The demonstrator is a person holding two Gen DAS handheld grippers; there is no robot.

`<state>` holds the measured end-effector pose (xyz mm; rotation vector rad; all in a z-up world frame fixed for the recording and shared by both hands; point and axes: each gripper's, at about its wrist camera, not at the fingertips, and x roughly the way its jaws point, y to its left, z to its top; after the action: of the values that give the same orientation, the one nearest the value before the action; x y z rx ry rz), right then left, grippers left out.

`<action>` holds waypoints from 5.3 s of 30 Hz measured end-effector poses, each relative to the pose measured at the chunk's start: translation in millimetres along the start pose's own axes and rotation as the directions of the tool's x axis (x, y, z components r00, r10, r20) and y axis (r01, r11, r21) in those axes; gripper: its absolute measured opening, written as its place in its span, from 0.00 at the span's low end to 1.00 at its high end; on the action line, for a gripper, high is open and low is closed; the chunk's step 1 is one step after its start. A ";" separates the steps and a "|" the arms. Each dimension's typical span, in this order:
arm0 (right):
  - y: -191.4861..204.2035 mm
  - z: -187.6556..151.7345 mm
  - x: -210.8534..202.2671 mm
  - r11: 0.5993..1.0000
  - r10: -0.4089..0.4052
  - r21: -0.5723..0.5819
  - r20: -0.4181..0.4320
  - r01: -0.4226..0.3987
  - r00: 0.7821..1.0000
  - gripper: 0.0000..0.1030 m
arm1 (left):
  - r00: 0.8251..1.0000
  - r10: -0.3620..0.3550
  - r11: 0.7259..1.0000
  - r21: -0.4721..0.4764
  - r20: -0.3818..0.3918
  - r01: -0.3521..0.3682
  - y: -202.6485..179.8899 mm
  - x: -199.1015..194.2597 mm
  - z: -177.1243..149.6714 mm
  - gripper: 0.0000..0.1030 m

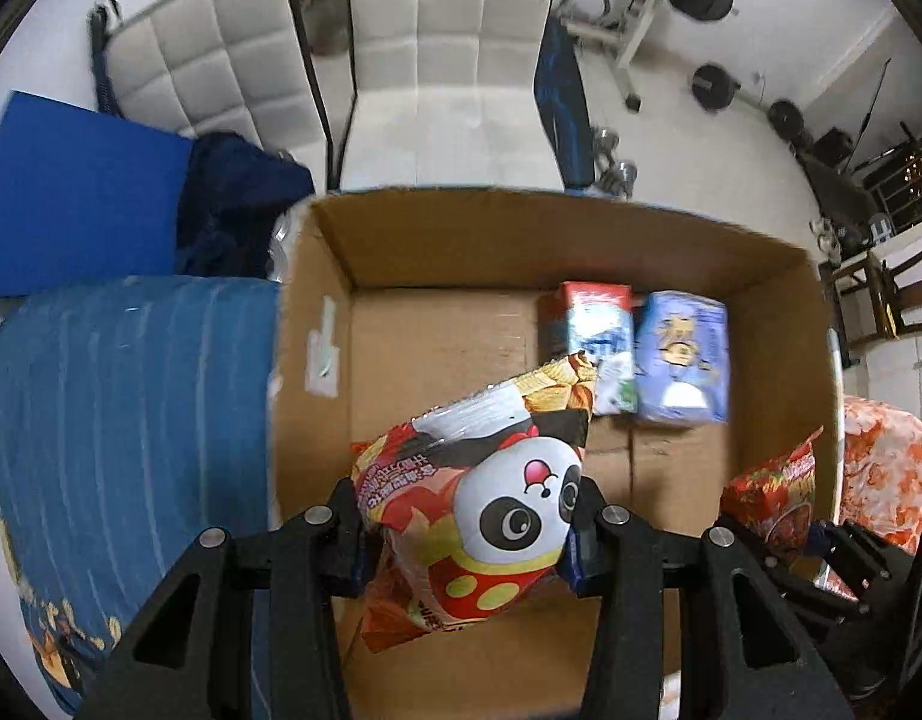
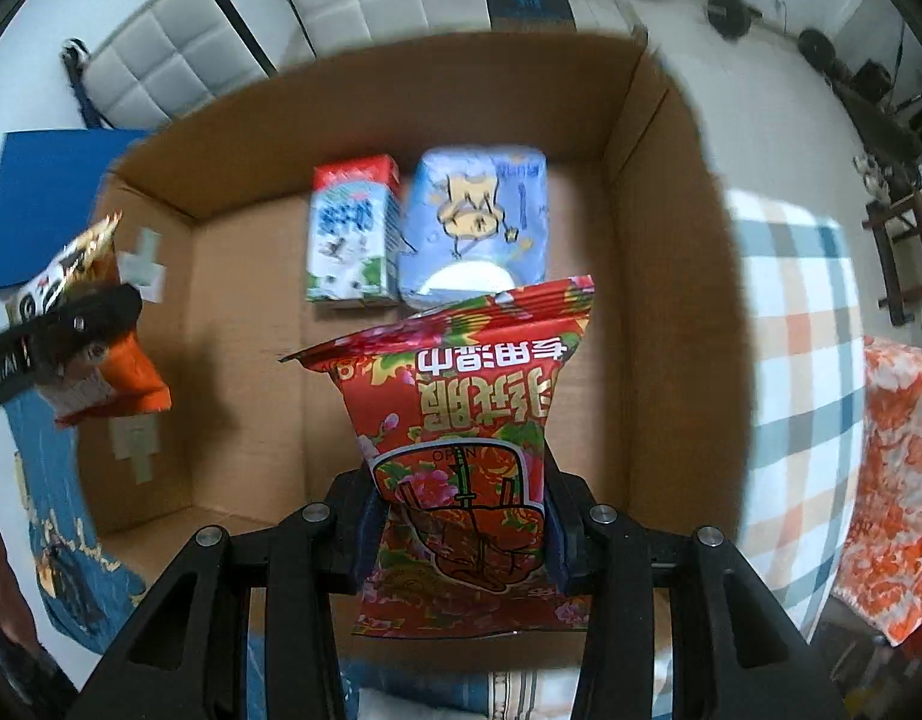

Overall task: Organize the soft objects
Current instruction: 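Carry both snack bags into the box beside the carton and tissue pack, then release both snack bags in the box and lift both tools, then grasp the yarn ball with the left tool while the right tool grasps the white cotton pack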

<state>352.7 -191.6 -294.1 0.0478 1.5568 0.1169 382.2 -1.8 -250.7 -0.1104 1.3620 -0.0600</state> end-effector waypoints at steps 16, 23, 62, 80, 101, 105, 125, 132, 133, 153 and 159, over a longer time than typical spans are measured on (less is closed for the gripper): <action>7.2 26.0 81.2 0.998 -0.060 0.004 -0.138 0.061 0.989 0.44 | 0.980 -0.058 0.998 -0.011 -0.192 0.057 -0.4 106.2 54.7 0.41; 11.6 29.9 86.0 0.995 -0.097 -0.035 -0.131 0.093 0.987 0.45 | 0.977 -0.050 0.999 -0.005 -0.209 0.051 -0.8 119.2 57.7 0.45; 20.8 -21.6 -52.0 0.996 -0.086 -0.012 0.143 0.088 0.986 0.94 | 0.997 -0.062 0.998 -0.025 0.052 0.064 6.0 -10.6 -0.5 0.99; 11.2 -102.7 -129.9 0.998 -0.053 -0.004 0.312 0.057 0.949 0.94 | 0.964 0.014 1.000 -0.014 0.265 -0.011 -4.4 -114.9 -108.0 0.99; 6.4 -184.4 -207.8 0.999 -0.002 -0.031 0.412 0.016 0.911 0.94 | 0.926 0.059 0.998 -0.021 0.372 -0.055 -27.5 -188.1 -187.2 0.99; -1.3 -201.0 -183.6 1.000 0.016 -0.016 0.338 -0.011 0.941 0.94 | 0.927 0.075 0.997 -0.037 0.367 -0.066 -24.7 -189.1 -200.5 1.00; 24.0 -279.1 61.7 0.991 0.081 0.123 -0.236 -0.053 0.968 0.93 | 0.981 0.182 0.958 -0.214 -0.060 -0.191 36.0 -35.9 -322.0 0.99; 19.6 -284.0 62.5 1.000 -0.004 0.001 -0.198 0.004 0.980 0.75 | 0.976 0.176 0.954 -0.222 -0.129 -0.201 41.7 -16.5 -324.8 0.99; 15.8 -284.3 58.3 0.999 -0.033 -0.016 -0.186 0.031 0.982 0.73 | 0.976 0.167 0.957 -0.215 -0.138 -0.194 40.0 -13.1 -325.6 0.99; -22.3 -284.4 58.0 0.996 -0.064 0.043 -0.205 0.075 0.977 0.72 | 0.961 0.089 0.989 -0.087 -0.263 -0.116 -13.2 74.9 -321.0 0.34; -34.8 -267.8 35.2 0.999 -0.015 0.031 -0.179 0.021 0.984 0.66 | 0.973 -0.006 0.988 -0.150 -0.232 -0.029 -0.9 50.2 -309.9 0.07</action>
<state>87.1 -234.1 -336.6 0.0497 1.7383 0.0829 89.5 -21.8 -362.4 -0.2298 1.6004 0.0429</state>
